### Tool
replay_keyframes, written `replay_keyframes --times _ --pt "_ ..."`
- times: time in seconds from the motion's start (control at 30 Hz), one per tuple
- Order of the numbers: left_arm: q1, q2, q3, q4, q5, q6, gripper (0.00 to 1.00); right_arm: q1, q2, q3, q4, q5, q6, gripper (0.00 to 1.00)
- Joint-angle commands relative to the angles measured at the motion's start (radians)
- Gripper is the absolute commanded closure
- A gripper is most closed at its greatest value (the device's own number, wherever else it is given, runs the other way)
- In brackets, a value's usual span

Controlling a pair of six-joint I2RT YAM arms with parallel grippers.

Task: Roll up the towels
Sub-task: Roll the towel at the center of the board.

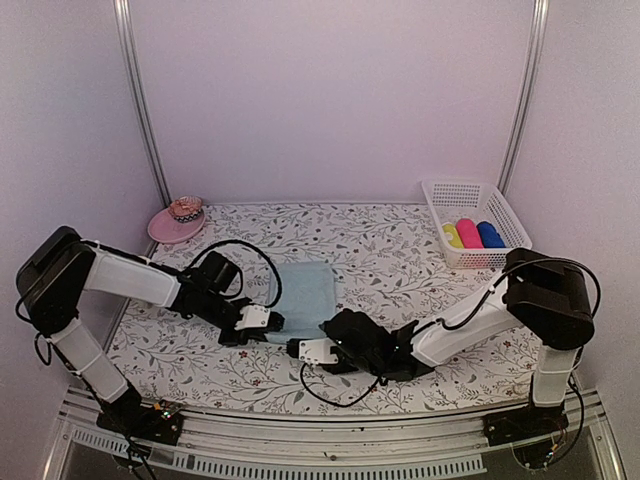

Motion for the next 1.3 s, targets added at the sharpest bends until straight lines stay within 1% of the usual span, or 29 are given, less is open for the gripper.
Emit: replay_keyframes --times 0.0,0.33,0.53,0.6,0.97,1.03,1.13,1.27 --pt "0.012 0.034 0.008 -0.053 -0.003 -0.006 1.0 0.029 -0.028 -0.051 0.02 0.004 -0.031 0.43" --pt "0.013 0.046 0.018 -0.06 -0.005 -0.01 1.0 0.046 -0.013 -0.074 0.069 0.037 -0.042 0.49" --pt "0.012 0.044 0.018 -0.065 -0.001 -0.003 1.0 0.042 0.037 -0.061 0.067 0.073 -0.021 0.5" --pt "0.012 0.045 0.016 -0.066 -0.001 0.0 1.0 0.032 0.047 -0.055 0.058 0.069 -0.002 0.5" --pt "0.014 0.04 0.014 -0.075 0.008 0.016 1.0 -0.007 0.072 -0.003 -0.039 0.018 0.068 0.62" --pt "0.015 0.035 0.011 -0.075 0.012 0.02 1.0 -0.013 0.077 0.012 -0.073 -0.009 0.081 0.66" --pt "0.02 0.025 0.007 -0.082 0.025 0.032 1.0 -0.021 0.087 0.044 -0.145 -0.065 0.108 0.75" --pt "0.028 0.0 -0.003 -0.08 0.043 0.044 1.0 -0.035 0.092 0.099 -0.255 -0.163 0.159 0.94"
